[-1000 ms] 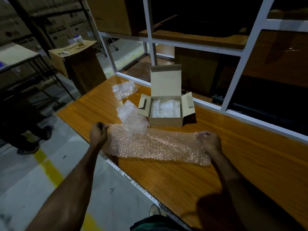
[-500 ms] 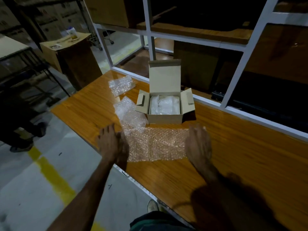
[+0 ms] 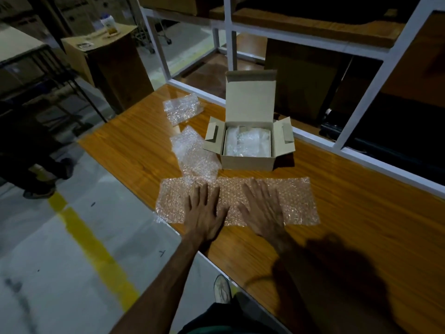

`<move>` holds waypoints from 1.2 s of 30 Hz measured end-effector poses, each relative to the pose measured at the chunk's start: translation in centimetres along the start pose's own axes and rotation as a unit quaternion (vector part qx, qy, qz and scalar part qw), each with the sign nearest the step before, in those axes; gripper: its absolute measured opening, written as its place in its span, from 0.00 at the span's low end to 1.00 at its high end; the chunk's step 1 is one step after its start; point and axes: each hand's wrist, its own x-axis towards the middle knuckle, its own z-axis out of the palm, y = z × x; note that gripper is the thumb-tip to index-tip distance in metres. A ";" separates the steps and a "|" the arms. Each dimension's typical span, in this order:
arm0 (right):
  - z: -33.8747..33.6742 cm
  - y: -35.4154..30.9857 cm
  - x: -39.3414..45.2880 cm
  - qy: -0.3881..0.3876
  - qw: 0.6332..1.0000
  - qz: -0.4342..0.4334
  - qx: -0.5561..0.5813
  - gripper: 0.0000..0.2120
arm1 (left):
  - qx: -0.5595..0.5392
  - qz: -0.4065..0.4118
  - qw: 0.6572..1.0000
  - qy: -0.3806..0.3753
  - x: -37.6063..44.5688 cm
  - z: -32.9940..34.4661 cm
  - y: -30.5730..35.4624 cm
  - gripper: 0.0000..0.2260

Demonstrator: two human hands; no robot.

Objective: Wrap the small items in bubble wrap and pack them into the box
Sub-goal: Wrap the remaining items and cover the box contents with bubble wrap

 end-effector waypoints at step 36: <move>-3.0 6.7 -3.4 0.042 0.973 0.221 0.044 0.31 | -0.231 -0.466 0.837 0.168 -1.8 -3.9 -5.8 0.30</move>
